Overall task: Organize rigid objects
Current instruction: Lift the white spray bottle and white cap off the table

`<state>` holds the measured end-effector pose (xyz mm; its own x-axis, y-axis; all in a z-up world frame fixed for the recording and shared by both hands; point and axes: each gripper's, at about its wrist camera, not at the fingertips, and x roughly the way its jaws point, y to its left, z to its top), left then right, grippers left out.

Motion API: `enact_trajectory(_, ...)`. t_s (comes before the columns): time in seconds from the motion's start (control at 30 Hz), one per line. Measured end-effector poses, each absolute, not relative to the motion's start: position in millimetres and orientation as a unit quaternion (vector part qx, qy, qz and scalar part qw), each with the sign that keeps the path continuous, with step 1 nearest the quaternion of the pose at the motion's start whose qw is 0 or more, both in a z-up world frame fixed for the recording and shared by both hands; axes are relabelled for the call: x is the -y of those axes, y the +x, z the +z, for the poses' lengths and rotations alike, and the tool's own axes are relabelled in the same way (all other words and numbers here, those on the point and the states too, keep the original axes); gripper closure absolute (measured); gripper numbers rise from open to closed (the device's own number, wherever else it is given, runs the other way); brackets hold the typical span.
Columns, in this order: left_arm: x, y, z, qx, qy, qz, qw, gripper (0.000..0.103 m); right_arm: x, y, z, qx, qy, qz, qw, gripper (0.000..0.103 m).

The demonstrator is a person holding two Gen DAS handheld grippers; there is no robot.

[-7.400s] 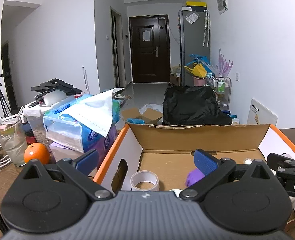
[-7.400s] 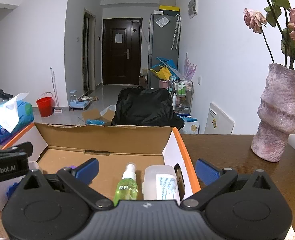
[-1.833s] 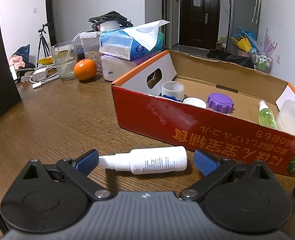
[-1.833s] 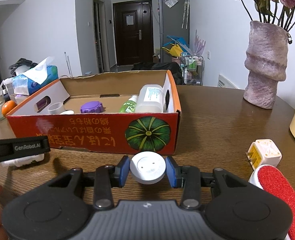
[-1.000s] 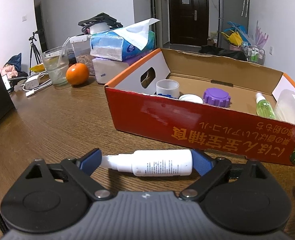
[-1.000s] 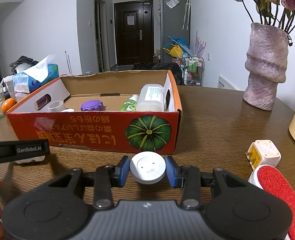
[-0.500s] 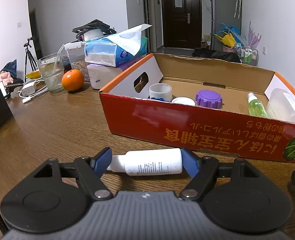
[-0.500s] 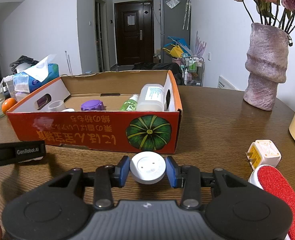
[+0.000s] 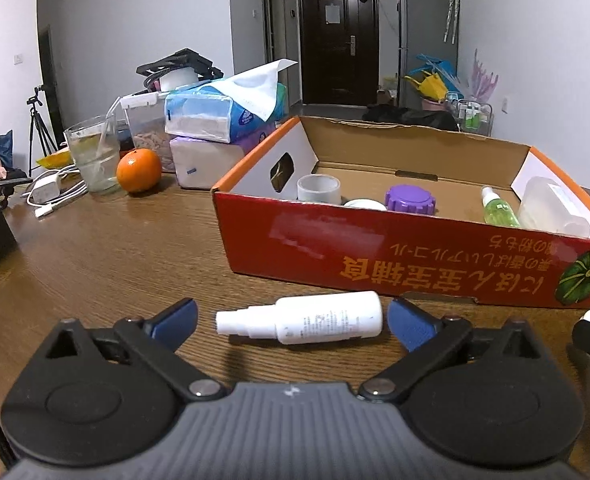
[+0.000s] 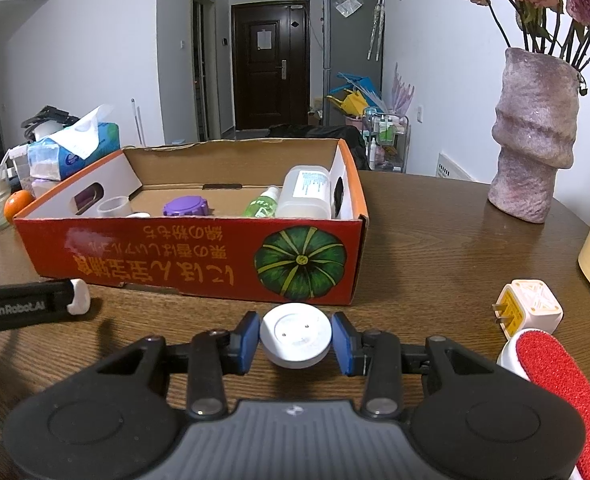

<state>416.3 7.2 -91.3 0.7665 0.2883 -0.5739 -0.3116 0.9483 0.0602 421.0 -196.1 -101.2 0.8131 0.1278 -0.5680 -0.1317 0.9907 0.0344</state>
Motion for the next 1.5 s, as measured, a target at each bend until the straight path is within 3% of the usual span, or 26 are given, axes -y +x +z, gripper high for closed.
enact_trajectory(1.5,-14,444,-102,-0.344,-0.066,0.185,0.918,0.000,193,420,-102,-0.295,-0.008,0.074,0.952,0.065)
